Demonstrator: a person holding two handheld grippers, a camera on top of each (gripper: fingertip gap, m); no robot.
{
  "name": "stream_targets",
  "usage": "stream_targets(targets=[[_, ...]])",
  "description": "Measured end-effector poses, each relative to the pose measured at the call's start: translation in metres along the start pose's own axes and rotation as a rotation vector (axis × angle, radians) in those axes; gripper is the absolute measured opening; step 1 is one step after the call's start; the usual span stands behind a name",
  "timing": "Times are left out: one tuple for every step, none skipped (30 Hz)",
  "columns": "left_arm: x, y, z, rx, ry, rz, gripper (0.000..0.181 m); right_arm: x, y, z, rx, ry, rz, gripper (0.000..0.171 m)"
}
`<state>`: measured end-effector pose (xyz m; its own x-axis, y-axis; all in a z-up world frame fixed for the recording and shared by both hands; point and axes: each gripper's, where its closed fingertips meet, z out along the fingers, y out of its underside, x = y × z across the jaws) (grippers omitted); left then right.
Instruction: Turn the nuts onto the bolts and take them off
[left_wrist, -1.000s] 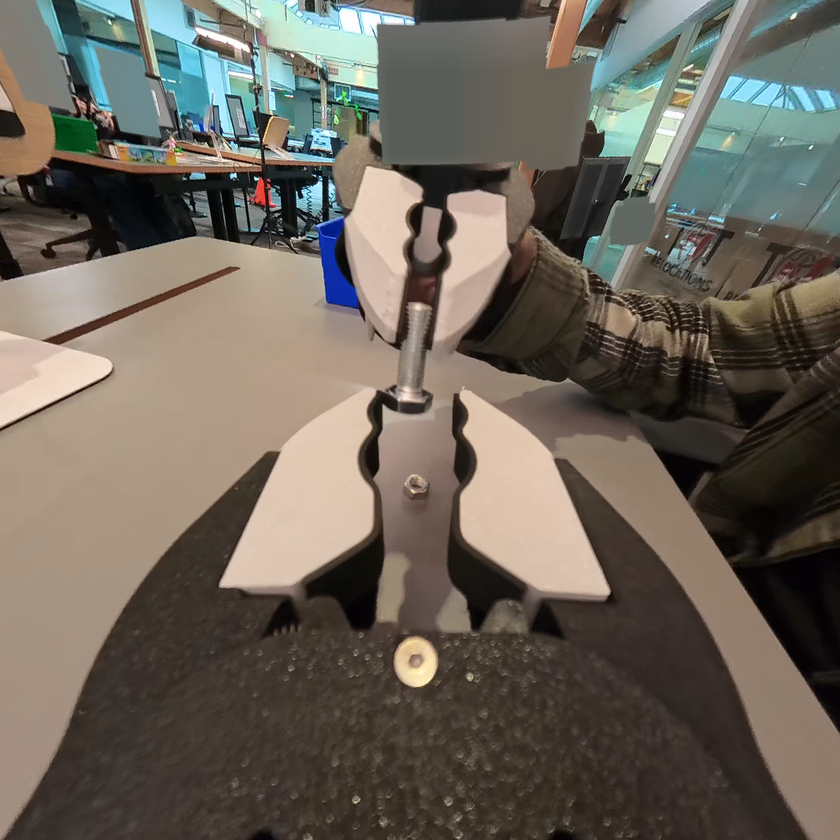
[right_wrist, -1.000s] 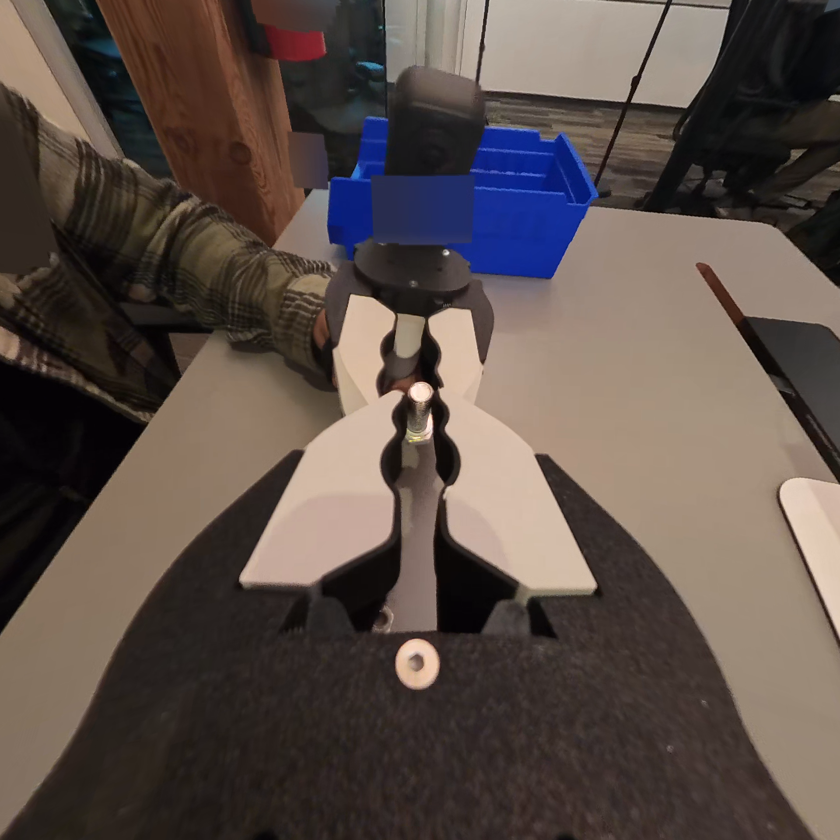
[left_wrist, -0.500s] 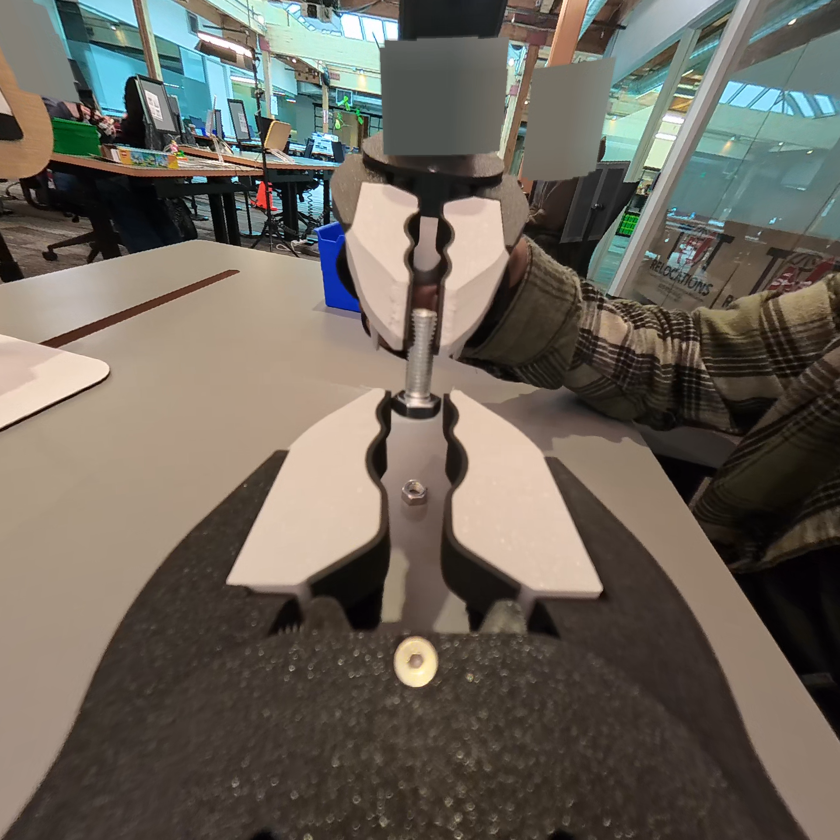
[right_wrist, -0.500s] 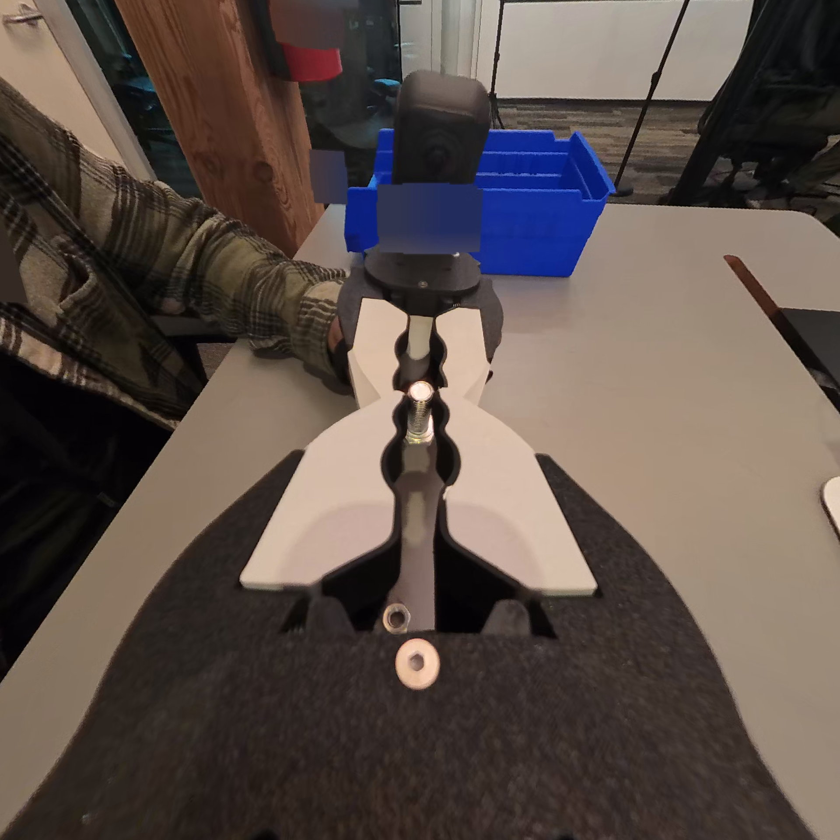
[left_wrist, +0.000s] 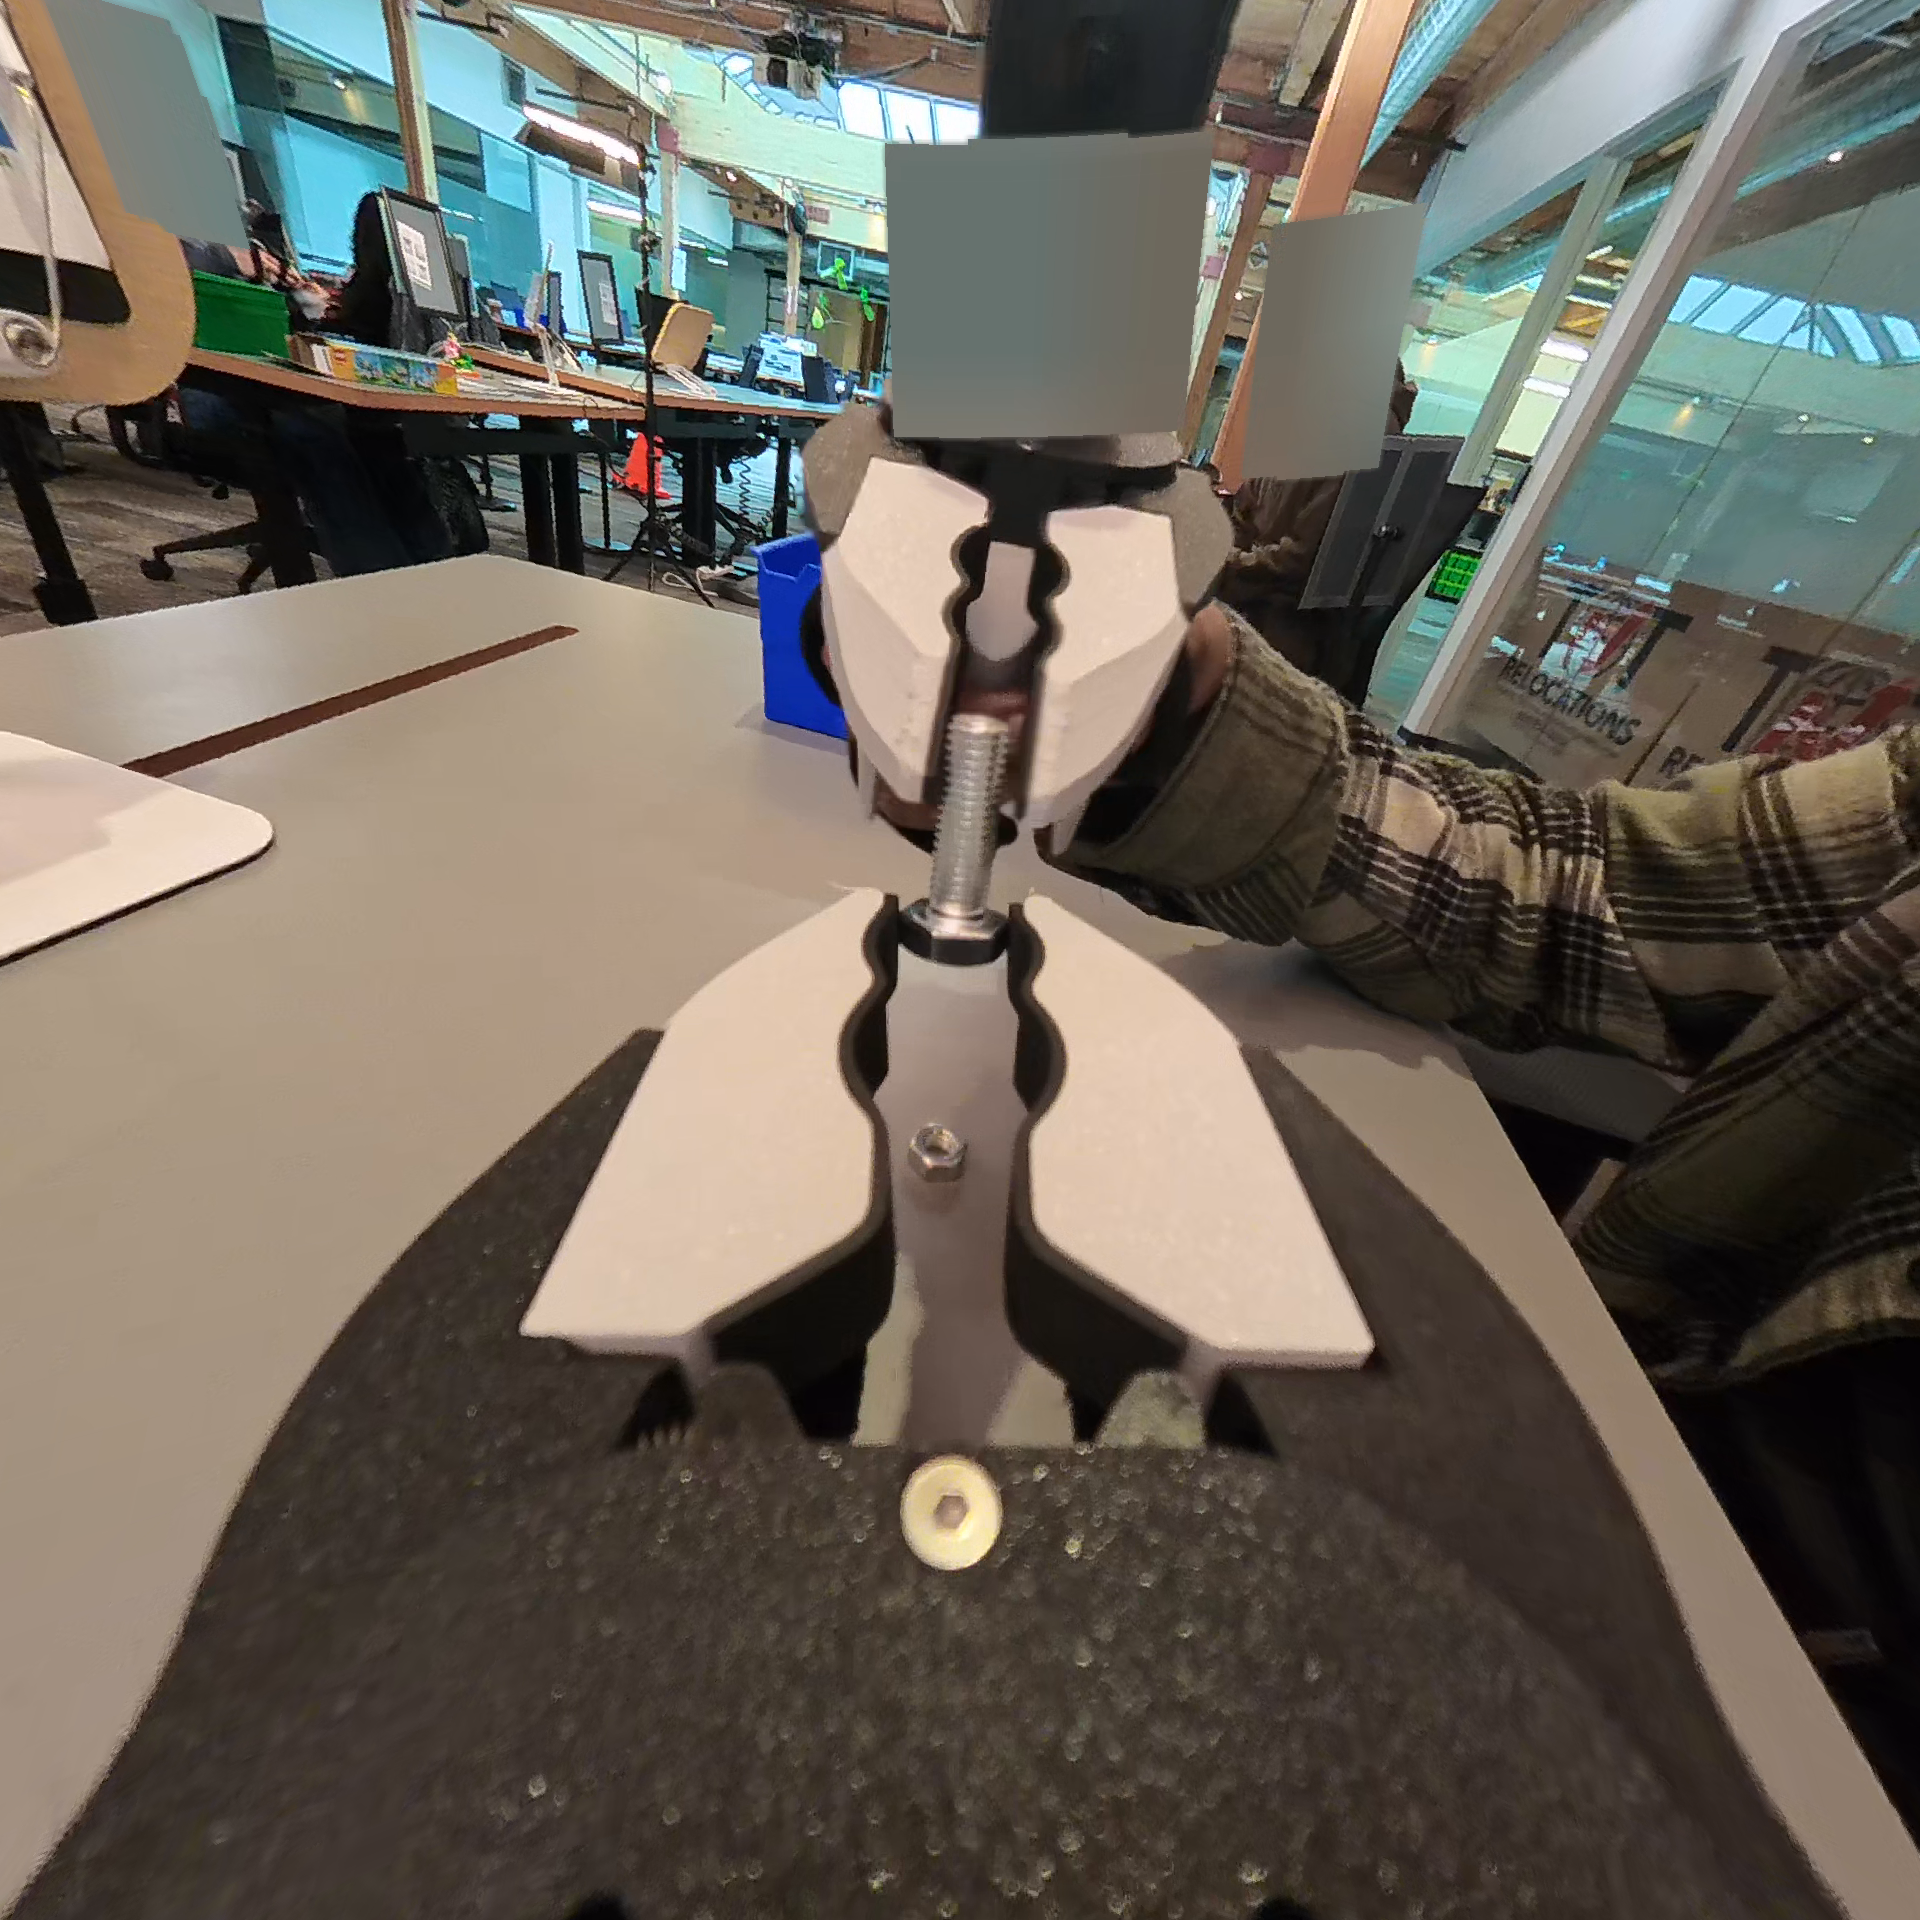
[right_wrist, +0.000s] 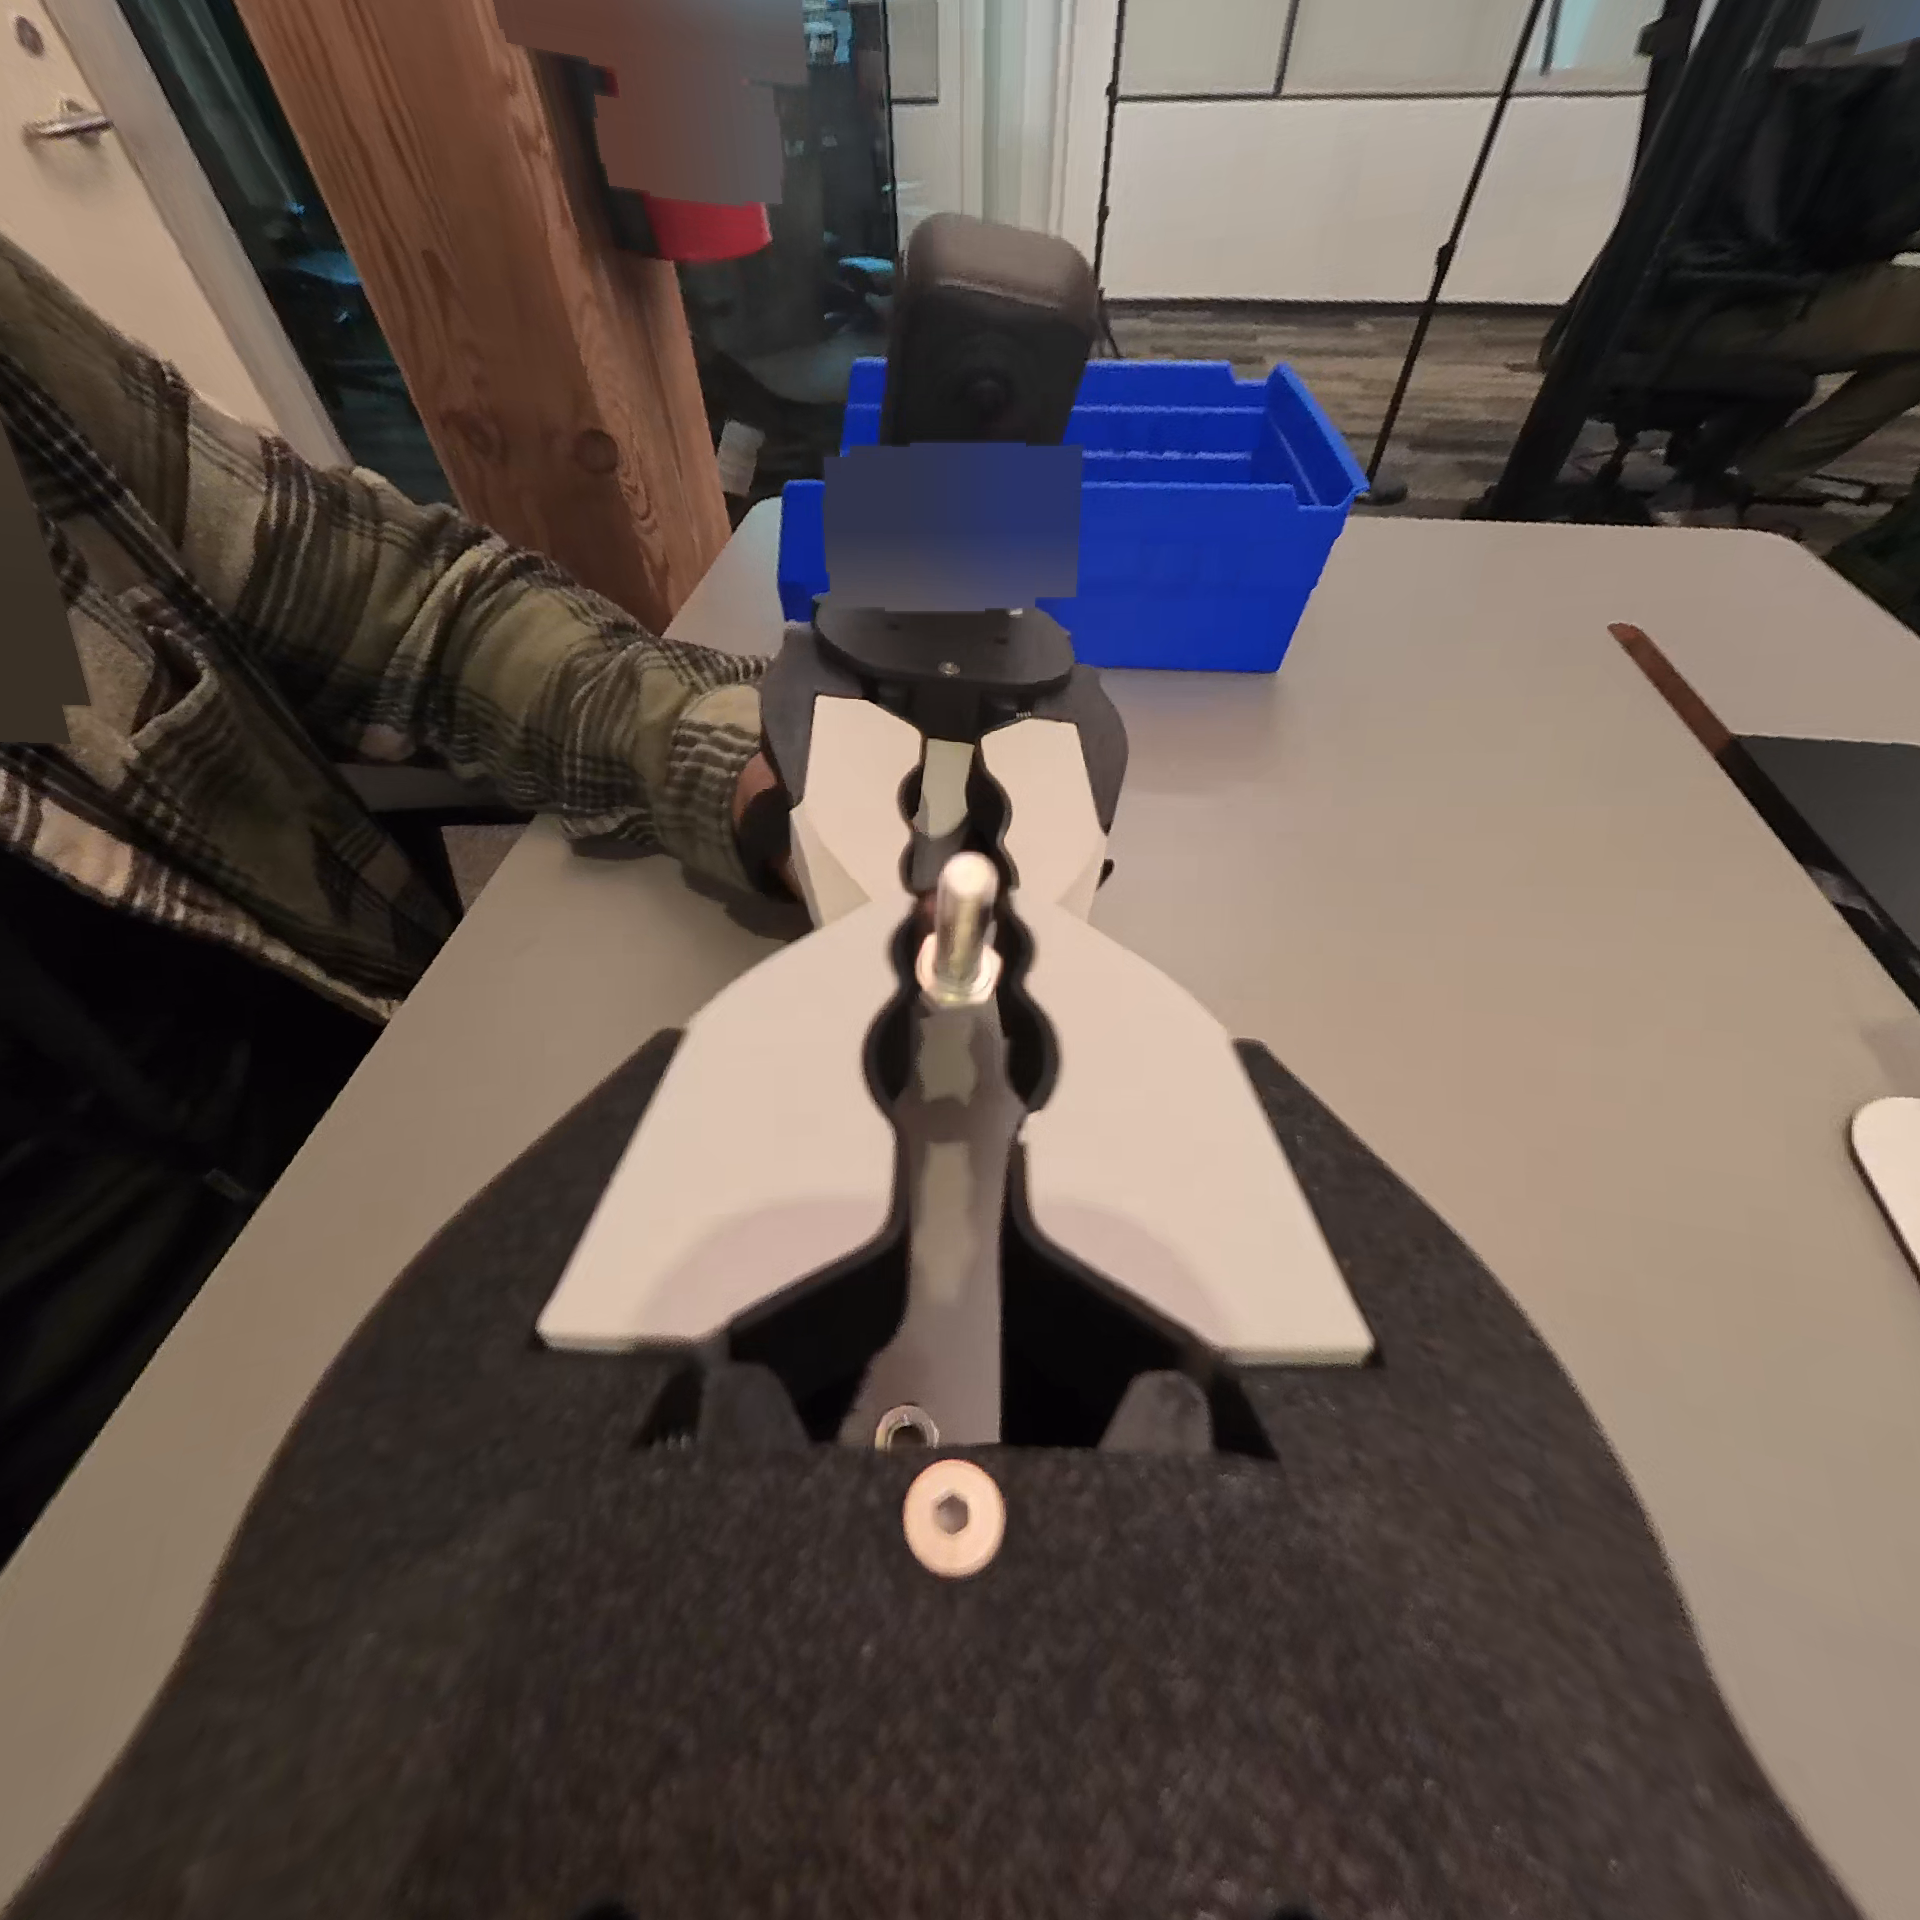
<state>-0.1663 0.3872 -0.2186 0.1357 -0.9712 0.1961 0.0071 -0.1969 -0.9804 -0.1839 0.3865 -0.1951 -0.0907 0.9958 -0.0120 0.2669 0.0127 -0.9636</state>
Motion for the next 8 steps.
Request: stream_targets(targets=[[-0.001,-0.001,-0.001,0.009,-0.007,-0.005,0.019,0.003,0.0,-0.002,-0.005,0.029,0.013,0.024],[-0.003,-0.002,-0.002,0.014,-0.015,-0.008,0.019,0.007,0.004,-0.007,-0.033,0.072,0.028,0.033],[-0.006,-0.002,-0.003,0.015,-0.028,-0.007,0.019,0.011,0.011,-0.013,-0.086,0.128,0.04,0.039],[-0.009,-0.002,-0.006,0.014,-0.045,-0.004,0.019,0.014,0.022,-0.02,-0.16,0.189,0.052,0.045],[-0.013,-0.002,-0.008,0.011,-0.064,-0.001,0.019,0.013,0.036,-0.028,-0.258,0.232,0.05,0.048],[-0.017,-0.002,-0.011,0.004,-0.082,0.001,0.019,0.011,0.052,-0.036,-0.381,0.261,0.038,0.048],[-0.022,-0.001,-0.013,-0.006,-0.102,0.004,0.019,0.007,0.068,-0.044,-0.517,0.273,0.016,0.045],[-0.026,0.0,-0.015,-0.014,-0.122,0.009,0.019,0.003,0.082,-0.051,-0.645,0.273,-0.007,0.04]])
